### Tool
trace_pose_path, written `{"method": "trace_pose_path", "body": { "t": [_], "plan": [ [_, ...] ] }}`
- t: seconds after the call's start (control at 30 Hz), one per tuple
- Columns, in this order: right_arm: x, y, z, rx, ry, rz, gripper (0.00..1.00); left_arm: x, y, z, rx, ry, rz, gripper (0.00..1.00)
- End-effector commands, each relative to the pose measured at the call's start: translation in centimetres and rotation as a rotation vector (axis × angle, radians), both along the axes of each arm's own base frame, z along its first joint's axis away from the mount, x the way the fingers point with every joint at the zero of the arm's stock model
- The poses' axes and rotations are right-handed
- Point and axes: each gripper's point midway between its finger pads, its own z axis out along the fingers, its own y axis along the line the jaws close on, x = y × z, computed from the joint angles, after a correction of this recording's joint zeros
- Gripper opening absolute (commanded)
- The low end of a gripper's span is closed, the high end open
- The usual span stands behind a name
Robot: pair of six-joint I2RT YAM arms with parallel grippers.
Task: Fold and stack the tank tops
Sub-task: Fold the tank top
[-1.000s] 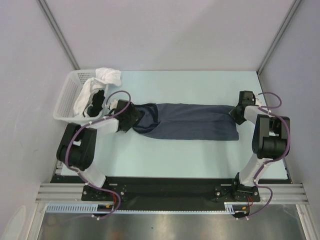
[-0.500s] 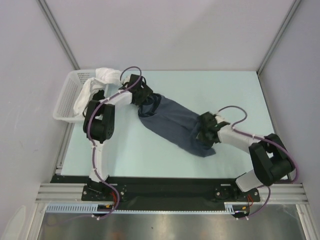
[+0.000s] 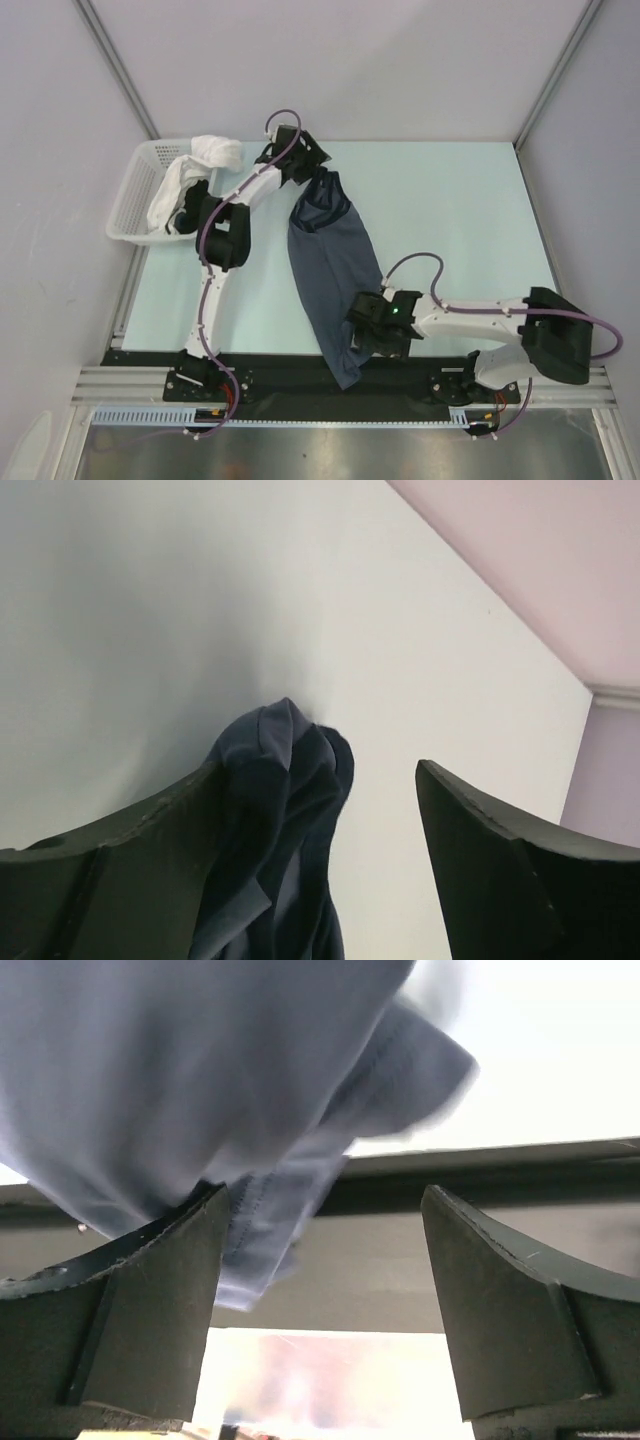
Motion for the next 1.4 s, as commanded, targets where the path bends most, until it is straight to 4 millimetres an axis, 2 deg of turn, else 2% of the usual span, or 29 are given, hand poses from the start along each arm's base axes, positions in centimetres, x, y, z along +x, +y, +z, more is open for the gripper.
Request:
{"method": "trace_pose_path", "body": {
  "t": [0.0, 0.03, 0.07, 0.1, 0.13, 0.17, 0.2, 0.27, 0.3, 0.33, 0.37, 0.4, 0.43, 0.47, 0.5, 0.53, 0.57, 0.6, 0.63, 0.67, 0.7, 0.73, 0.77, 0.8, 0.87, 0.97, 1.1, 1.23, 1.37],
  "plan": [
    [1.7, -2.8, 2.9, -0.052, -0.128, 0.021, 0.82, 0.1, -0.1, 6.8, 0.021, -0.138, -0.093, 0.83],
    [2.5, -2.9, 3.7, -0.048, -0.177, 0.027, 0.82, -0.5, 0.4, 7.3, 0.039, -0.131, -0.099, 0.86],
    [3.0, -3.3, 4.5, -0.052, -0.209, 0.024, 0.82, -0.8, 1.8, 9.7, 0.063, -0.165, -0.097, 0.88],
    [3.6, -3.5, 6.2, -0.031, -0.263, 0.054, 0.83, -1.8, 2.7, 8.8, 0.084, -0.132, -0.099, 0.89],
    [4.8, -3.8, 7.2, -0.031, -0.33, 0.066, 0.83, -2.6, 3.6, 9.2, 0.097, -0.12, -0.099, 0.91],
    [5.6, -4.0, 8.1, -0.018, -0.369, 0.07, 0.84, -3.6, 4.9, 12.1, 0.099, -0.157, -0.088, 0.91],
    [7.4, -4.2, 9.6, 0.021, -0.414, 0.036, 0.88, -5.5, 6.1, 9.6, 0.13, -0.095, -0.088, 0.93],
    [9.6, -4.6, 10.5, 0.039, -0.448, 0.112, 0.88, -7.3, 8.0, 10.0, 0.133, -0.098, -0.069, 0.95],
    [12.4, -5.8, 11.1, 0.053, -0.472, 0.036, 0.88, -9.8, 9.0, 9.8, 0.14, -0.087, -0.067, 0.95],
    [13.1, -5.7, 11.5, 0.075, -0.465, 0.107, 0.86, -10.7, 9.6, 10.0, 0.137, -0.102, -0.062, 0.97],
    [14.1, -5.6, 12.0, 0.101, -0.479, 0.121, 0.84, -12.0, 10.5, 12.0, 0.133, -0.139, -0.046, 0.98],
    [16.3, -5.7, 13.0, 0.154, -0.518, 0.098, 0.79, -13.9, 11.1, 9.7, 0.146, -0.09, -0.05, 0.98],
    [17.4, -5.8, 13.3, 0.152, -0.547, 0.144, 0.77, -14.9, 11.3, 9.9, 0.145, -0.097, -0.056, 0.98],
    [18.6, -5.8, 13.7, 0.171, -0.572, 0.15, 0.75, -16.2, 11.5, 11.3, 0.138, -0.132, -0.059, 0.98],
    [20.3, -5.5, 14.7, 0.207, -0.625, 0.156, 0.72, -18.5, 11.3, 8.6, 0.125, -0.078, -0.082, 0.97],
    [21.7, -6.2, 14.9, 0.237, -0.635, 0.139, 0.69, -19.3, 10.6, 9.0, 0.085, -0.112, -0.112, 0.95],
    [23.1, -6.4, 14.2, 0.238, -0.627, 0.139, 0.66, -20.7, 9.8, 9.7, 0.048, -0.14, -0.133, 0.94],
    [24.1, -5.6, 14.7, 0.306, -0.638, 0.155, 0.61, -23.0, 9.6, 6.9, 0.038, -0.089, -0.152, 0.92],
    [25.6, -6.8, 14.2, 0.32, -0.633, 0.12, 0.57, -23.6, 9.1, 6.8, 0.019, -0.114, -0.167, 0.85],
    [26.9, -6.5, 13.4, 0.343, -0.609, 0.121, 0.52, -24.8, 8.2, 6.9, 0.0, -0.129, -0.2, 0.79],
    [27.8, -6.1, 13.2, 0.379, -0.603, 0.13, 0.49, -26.5, 8.1, 4.8, -0.004, -0.08, -0.214, 0.72],
    [28.5, -5.9, 13.1, 0.391, -0.6, 0.14, 0.48, -27.3, 7.7, 4.4, -0.015, -0.086, -0.235, 0.64],
    [29.3, -6.0, 12.8, 0.396, -0.598, 0.145, 0.47, -28.3, 7.1, 4.5, -0.029, -0.093, -0.266, 0.62],
    [30.4, -5.6, 11.9, 0.397, -0.578, 0.157, 0.48, -29.8, 7.1, 2.9, -0.024, -0.054, -0.273, 0.62],
    [31.3, -5.0, 11.0, 0.422, -0.553, 0.179, 0.5, -31.1, 6.7, 2.6, -0.023, -0.064, -0.296, 0.62],
    [32.9, -3.9, 9.2, 0.468, -0.503, 0.206, 0.51, -33.1, 6.9, 0.6, -0.028, -0.031, -0.298, 0.58],
    [33.6, -2.7, 6.2, 0.509, -0.423, 0.209, 0.5, -33.4, 6.7, -0.5, -0.041, -0.018, -0.299, 0.57],
    [33.9, -2.1, 2.9, 0.508, -0.368, 0.207, 0.49, -32.3, 5.7, -0.6, -0.073, -0.034, -0.319, 0.56],
    [34.2, -1.8, 1.1, 0.522, -0.354, 0.216, 0.48, -31.5, 5.4, -1.8, -0.073, 0.003, -0.314, 0.53]
  ]
}}
